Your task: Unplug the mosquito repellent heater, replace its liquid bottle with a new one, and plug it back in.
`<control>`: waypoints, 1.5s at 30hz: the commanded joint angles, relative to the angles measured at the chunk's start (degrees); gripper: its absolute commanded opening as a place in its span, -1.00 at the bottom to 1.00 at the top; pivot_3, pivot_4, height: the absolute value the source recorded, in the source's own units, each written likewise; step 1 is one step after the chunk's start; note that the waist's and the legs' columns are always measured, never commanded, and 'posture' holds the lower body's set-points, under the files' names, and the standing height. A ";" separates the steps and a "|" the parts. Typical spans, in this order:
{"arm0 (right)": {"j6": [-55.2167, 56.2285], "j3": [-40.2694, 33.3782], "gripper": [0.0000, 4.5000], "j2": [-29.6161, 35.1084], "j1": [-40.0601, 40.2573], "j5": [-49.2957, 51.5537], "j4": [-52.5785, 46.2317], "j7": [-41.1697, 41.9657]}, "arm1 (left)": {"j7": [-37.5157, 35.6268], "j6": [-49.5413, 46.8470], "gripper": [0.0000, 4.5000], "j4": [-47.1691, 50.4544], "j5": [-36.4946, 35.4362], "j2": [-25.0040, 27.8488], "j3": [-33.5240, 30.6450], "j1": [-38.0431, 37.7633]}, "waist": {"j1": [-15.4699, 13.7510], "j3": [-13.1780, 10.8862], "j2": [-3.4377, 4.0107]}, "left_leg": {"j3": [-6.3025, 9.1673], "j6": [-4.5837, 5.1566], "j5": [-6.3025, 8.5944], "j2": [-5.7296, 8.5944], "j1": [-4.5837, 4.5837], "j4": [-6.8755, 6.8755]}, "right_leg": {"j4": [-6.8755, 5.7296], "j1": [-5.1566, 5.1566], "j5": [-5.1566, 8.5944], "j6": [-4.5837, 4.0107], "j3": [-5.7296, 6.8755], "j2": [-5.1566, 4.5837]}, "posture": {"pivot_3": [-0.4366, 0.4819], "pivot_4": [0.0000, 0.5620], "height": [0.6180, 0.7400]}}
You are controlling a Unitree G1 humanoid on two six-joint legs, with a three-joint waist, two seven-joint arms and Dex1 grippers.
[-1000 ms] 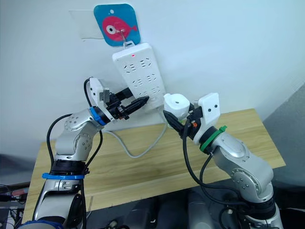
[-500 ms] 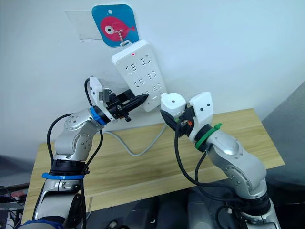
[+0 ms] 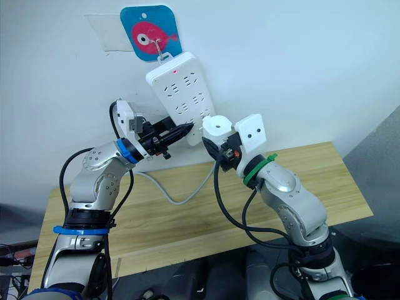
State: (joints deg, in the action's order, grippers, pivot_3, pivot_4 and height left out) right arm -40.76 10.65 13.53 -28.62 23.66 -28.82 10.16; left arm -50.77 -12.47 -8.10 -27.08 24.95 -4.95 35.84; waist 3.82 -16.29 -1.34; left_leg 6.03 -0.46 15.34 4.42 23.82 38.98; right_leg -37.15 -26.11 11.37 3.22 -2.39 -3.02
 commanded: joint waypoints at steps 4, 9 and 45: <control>2.72 -0.88 0.33 -1.60 -1.27 -1.40 -1.29 1.43 | -0.20 -1.07 -0.42 2.23 -0.11 0.48 -0.01 -0.58 | 0.16 0.00 0.00 | 0.00 0.00 0.00 0.00 0.00 0.00 | 0.00 0.00 0.00 0.00 0.00 0.00 | -0.34 -0.07 1.00; 3.16 -1.43 0.33 -2.98 -1.05 -1.28 -1.63 1.94 | -0.08 -1.35 -0.42 2.64 0.07 0.46 -0.11 -0.89 | 0.34 0.00 0.00 | 0.01 0.00 0.00 0.00 0.00 0.00 | 0.00 -0.01 0.00 0.00 0.00 0.00 | -0.34 -0.07 1.00; 0.62 -2.54 0.33 -5.19 2.62 -1.83 -7.17 1.77 | -1.06 -1.02 -0.42 2.50 0.87 0.55 0.18 -0.39 | 0.71 0.00 0.00 | 0.05 0.00 0.00 0.01 0.02 -0.02 | 0.08 0.00 0.00 0.00 0.04 -0.01 | -0.34 -0.07 1.00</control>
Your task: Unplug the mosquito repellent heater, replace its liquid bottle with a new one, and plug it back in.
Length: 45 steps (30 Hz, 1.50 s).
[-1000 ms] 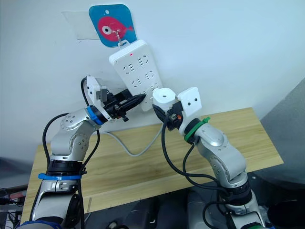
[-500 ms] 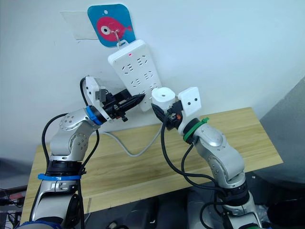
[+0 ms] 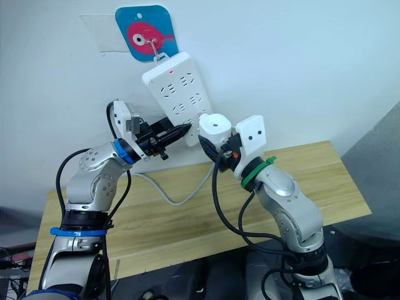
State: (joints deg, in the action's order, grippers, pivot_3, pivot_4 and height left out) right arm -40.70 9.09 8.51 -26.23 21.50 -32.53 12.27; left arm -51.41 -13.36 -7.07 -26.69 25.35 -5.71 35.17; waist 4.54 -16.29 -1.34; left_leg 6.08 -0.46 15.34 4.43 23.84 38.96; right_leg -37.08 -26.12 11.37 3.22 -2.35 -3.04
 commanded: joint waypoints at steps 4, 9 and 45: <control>0.23 -0.98 0.33 0.22 0.73 0.46 -4.11 -0.23 | -0.38 -0.09 -0.42 1.51 0.52 0.13 0.98 0.16 | -0.01 0.00 0.00 | -0.01 0.00 0.00 0.00 0.00 0.00 | 0.00 0.00 0.00 0.00 0.00 0.00 | -0.35 -0.07 1.00; 0.21 -0.61 0.33 -0.02 0.33 0.03 -3.43 -0.53 | -0.40 0.19 -0.42 1.33 0.73 -0.11 1.27 0.21 | -0.01 0.00 0.00 | 0.00 0.00 0.00 0.00 0.00 0.00 | 0.00 0.00 0.00 0.00 0.00 0.00 | -0.35 -0.06 1.00; 1.57 2.12 0.33 -2.63 -1.69 -2.15 0.86 -0.13 | -0.35 -0.34 -0.42 1.89 0.87 0.25 1.48 -0.08 | 0.02 0.00 0.00 | 0.00 0.00 0.00 0.00 0.00 -0.01 | 0.01 0.00 0.00 0.00 0.00 0.00 | -0.33 -0.01 1.00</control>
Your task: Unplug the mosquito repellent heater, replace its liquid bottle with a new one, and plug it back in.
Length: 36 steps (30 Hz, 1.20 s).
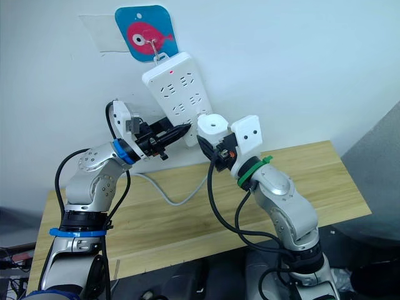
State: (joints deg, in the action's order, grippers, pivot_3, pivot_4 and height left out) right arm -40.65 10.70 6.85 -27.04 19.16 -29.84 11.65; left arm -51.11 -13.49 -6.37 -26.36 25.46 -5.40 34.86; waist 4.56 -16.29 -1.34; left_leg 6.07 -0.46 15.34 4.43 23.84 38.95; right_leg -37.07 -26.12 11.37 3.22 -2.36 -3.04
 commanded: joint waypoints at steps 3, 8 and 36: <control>2.09 0.24 0.33 -1.14 -1.13 -0.20 -1.08 0.61 | -0.66 -0.30 -0.42 1.36 0.50 0.17 1.19 0.11 | 0.00 0.00 0.00 | 0.00 0.00 0.00 0.00 0.00 0.00 | 0.00 0.00 0.00 0.00 0.00 0.00 | -0.33 0.00 1.00; 5.35 0.90 0.33 -0.63 -1.62 -1.90 2.07 2.23 | -0.96 -0.63 -0.42 1.49 0.39 0.37 1.28 0.02 | 0.02 0.00 0.00 | -0.01 0.00 0.00 0.00 0.00 0.00 | 0.00 0.00 0.00 0.00 0.00 0.00 | -0.33 0.00 1.00; 11.73 1.18 0.33 -4.36 -8.70 -7.53 13.81 3.78 | -3.40 -2.92 -0.42 4.99 -1.62 1.01 1.16 -1.81 | 0.82 0.09 0.01 | -0.09 -0.04 -0.03 -0.03 -0.18 0.01 | -0.29 -0.01 -0.02 -0.03 -0.09 0.03 | -0.29 -0.10 1.00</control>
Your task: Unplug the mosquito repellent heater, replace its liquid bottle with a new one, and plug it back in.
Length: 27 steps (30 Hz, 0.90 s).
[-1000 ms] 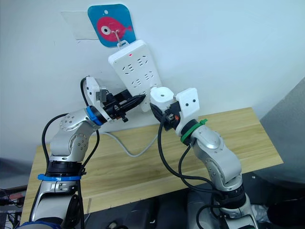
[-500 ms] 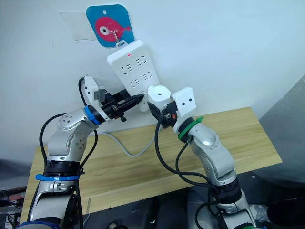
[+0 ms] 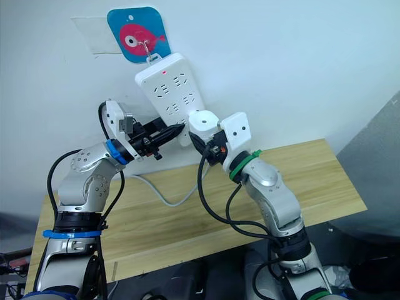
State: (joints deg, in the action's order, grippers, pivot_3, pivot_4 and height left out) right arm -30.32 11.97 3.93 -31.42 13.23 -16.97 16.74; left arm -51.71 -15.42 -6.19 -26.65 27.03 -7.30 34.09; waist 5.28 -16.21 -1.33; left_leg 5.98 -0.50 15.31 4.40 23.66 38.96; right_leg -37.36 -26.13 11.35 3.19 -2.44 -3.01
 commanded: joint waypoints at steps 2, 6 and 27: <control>1.25 -0.03 0.33 -1.42 -4.50 -1.81 0.96 -1.17 | -2.74 -1.13 -0.42 4.98 -1.30 -0.53 2.96 -1.14 | 0.30 0.00 0.00 | -0.04 -0.01 -0.01 -0.01 -0.06 0.00 | -0.11 0.00 0.00 0.00 -0.03 0.00 | -0.28 -0.11 1.00; 0.82 0.13 0.33 -1.44 -3.66 -1.61 0.05 -0.91 | -2.63 -0.99 -0.42 4.92 -0.95 -0.41 2.74 -1.36 | 0.31 0.01 -0.01 | -0.08 -0.02 -0.01 -0.01 -0.14 0.00 | -0.26 -0.01 0.00 0.00 -0.04 0.00 | -0.26 -0.15 1.00; -15.87 -7.36 0.99 11.55 10.12 12.38 -25.86 5.69 | -3.50 1.89 -0.42 -0.74 0.91 1.39 1.74 0.93 | -0.81 0.29 -0.08 | -0.05 0.04 0.08 0.00 0.10 -0.07 | 0.30 -0.04 0.02 -0.03 0.29 -0.09 | -0.30 -0.13 1.00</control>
State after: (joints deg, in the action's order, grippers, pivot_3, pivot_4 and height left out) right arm -45.47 6.56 14.68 -21.77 22.96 -39.11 20.81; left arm -53.89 -14.23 -7.15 -26.43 27.70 -6.41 34.68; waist 4.46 -15.92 -1.41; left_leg 5.92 -0.46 15.40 4.40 23.76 38.89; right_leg -37.02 -26.16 11.38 3.15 -2.15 -3.10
